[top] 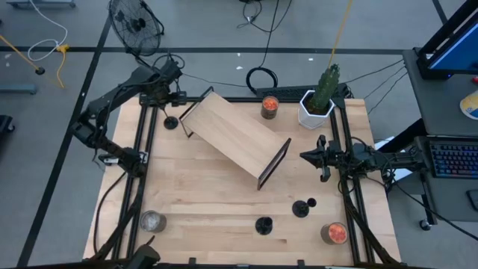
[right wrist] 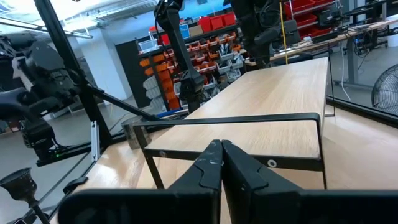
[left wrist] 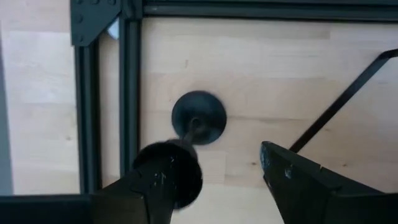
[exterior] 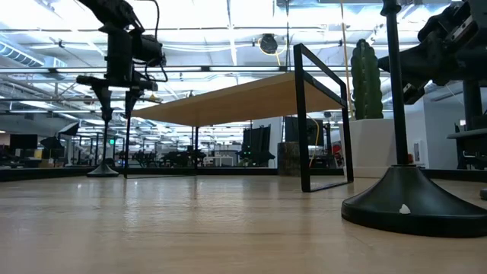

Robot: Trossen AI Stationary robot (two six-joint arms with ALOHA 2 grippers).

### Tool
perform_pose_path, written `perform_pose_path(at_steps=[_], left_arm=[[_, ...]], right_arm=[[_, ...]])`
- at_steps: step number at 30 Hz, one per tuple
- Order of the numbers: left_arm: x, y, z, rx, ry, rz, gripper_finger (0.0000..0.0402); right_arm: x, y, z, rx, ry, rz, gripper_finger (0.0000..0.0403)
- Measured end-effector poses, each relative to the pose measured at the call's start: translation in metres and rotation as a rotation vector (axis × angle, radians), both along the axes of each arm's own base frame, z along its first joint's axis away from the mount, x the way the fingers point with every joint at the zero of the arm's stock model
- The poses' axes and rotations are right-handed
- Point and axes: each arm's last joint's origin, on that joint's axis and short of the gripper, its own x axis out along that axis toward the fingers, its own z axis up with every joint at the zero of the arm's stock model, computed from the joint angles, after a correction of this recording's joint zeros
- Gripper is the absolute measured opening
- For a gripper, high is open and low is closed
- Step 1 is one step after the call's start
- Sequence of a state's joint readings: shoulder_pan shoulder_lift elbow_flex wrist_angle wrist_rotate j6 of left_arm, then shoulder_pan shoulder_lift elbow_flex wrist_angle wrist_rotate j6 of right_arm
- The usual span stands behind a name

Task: Pick & Place candle stick holders
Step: Put the top black candle holder on the shelf

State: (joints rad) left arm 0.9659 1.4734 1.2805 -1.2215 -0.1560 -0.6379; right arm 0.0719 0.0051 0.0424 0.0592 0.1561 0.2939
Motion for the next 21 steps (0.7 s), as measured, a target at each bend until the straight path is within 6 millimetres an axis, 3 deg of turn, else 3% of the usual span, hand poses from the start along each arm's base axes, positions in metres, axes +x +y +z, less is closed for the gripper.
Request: perform_pose_path(at_steps=[3,6,14,21], left_arm=[[-0.0004,0.0003,-0.003,0.006,0.0,-0.008,0.0225],[-0.0015,-0.0005,-0.0053,0.0,0.016,-0.012,0.0193],[-0.0036,0.0,-0.0055,0.036,0.082,-0.001,0.0024],[-0.004,-0.0001,-0.0055,0.035,0.093,-0.026,0.0019]], right_arm=[[0.0,0.0,0.0002,0.0,-0.002,0.0,0.0],[-0.0001,0.0,0.0014,0.001,-0.015,-0.001,0.0],[-0.0002,-0.0001,0.0026,0.002,-0.027,-0.002,0.0],[-0.0002,-0.0001,0.003,0.002,-0.031,-0.001,0.0]])
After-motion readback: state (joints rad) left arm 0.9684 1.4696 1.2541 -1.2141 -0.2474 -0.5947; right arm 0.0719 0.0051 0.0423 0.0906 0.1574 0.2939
